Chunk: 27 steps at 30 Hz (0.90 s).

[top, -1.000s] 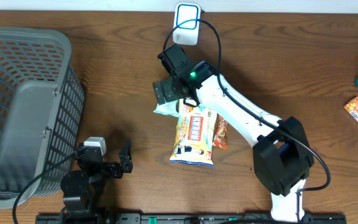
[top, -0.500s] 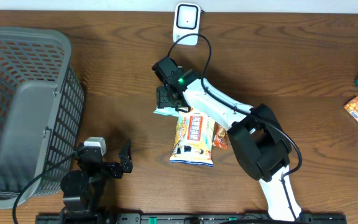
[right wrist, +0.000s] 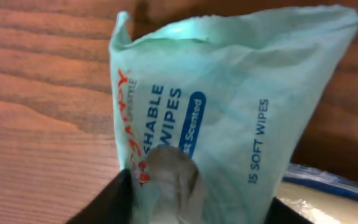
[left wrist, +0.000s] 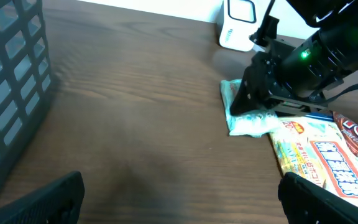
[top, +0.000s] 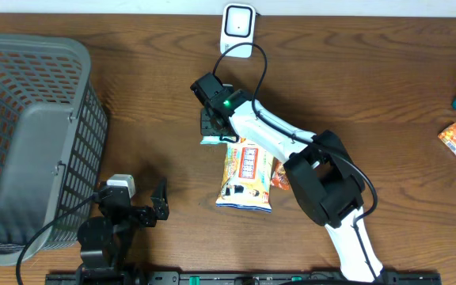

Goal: Scan the item barcode

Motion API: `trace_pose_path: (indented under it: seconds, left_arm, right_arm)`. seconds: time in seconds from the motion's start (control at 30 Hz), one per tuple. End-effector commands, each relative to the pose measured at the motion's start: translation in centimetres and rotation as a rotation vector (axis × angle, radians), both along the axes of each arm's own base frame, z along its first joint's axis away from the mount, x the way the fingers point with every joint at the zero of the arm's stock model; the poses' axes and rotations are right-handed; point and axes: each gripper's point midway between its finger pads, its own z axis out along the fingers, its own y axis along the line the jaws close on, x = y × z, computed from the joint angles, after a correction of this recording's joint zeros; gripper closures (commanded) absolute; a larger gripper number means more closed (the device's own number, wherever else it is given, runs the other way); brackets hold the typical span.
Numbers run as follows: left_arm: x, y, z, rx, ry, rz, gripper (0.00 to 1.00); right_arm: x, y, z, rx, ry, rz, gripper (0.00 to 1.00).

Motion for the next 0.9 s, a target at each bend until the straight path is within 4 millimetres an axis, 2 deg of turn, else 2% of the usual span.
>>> trace_pose_path:
  seconds: [0.0, 0.03, 0.1, 0.23, 0.33, 0.4, 0.43, 0.53, 0.63, 0.67, 0.77, 0.87]
  left_arm:
    - [-0.2, -0.1, -1.0, -0.014, 0.031, -0.002, 0.0]
    - [-0.2, -0.1, -1.0, -0.014, 0.031, -0.002, 0.0]
    - [-0.2, -0.1, -1.0, -0.014, 0.031, -0.002, 0.0]
    - [-0.2, -0.1, -1.0, -0.014, 0.031, -0.002, 0.0]
    - [-0.2, -0.1, -1.0, -0.014, 0.031, -0.002, 0.0]
    - [-0.2, -0.1, -1.0, -0.014, 0.031, -0.002, 0.0]
    - [-0.2, -0.1, -1.0, -0.014, 0.031, -0.002, 0.0]
    - [-0.2, -0.1, -1.0, -0.014, 0.031, -0.002, 0.0]
    - [-0.2, -0.1, -1.0, -0.014, 0.031, -0.002, 0.0]
    - [-0.2, -0.1, -1.0, -0.014, 0.031, -0.002, 0.0]
    - [-0.2, -0.1, -1.0, -0.014, 0.031, -0.002, 0.0]
    - [-0.2, -0.1, -1.0, -0.014, 0.031, -0.002, 0.0]
  right_arm:
    - [-1.3, -1.7, -3.9, -0.068, 0.082, -0.018, 0.91]
    - [-1.3, -1.8, -3.6, -0.065, 0.085, -0.017, 0.97]
    - [-1.7, -2.1, -2.7, -0.054, 0.104, -0.019, 0.99]
    - [-2.1, -2.9, 2.0, 0.043, 0.151, -0.019, 0.99]
    - [-3.0, -1.3, 6.3, 0.256, 0.187, 0.195, 0.99]
    - [-4.1, -0.1, 8.7, 0.414, 0.22, 0.327, 0.99]
    - [-5.3, 0.2, 10.5, 0.553, 0.29, 0.374, 0.99]
    - [-6.7, -0.2, 12.6, 0.719, 0.43, 0.346, 0.99]
    - [-8.0, -1.4, 13.5, 0.774, 0.646, 0.147, 0.98]
    - [-8.9, -2.4, 13.5, 0.744, 0.793, -0.026, 0.98]
    - [-10.3, -4.0, 13.5, 0.672, 0.992, -0.283, 0.98]
    - [-11.0, -4.7, 13.6, 0.608, 1.14, -0.527, 0.98]
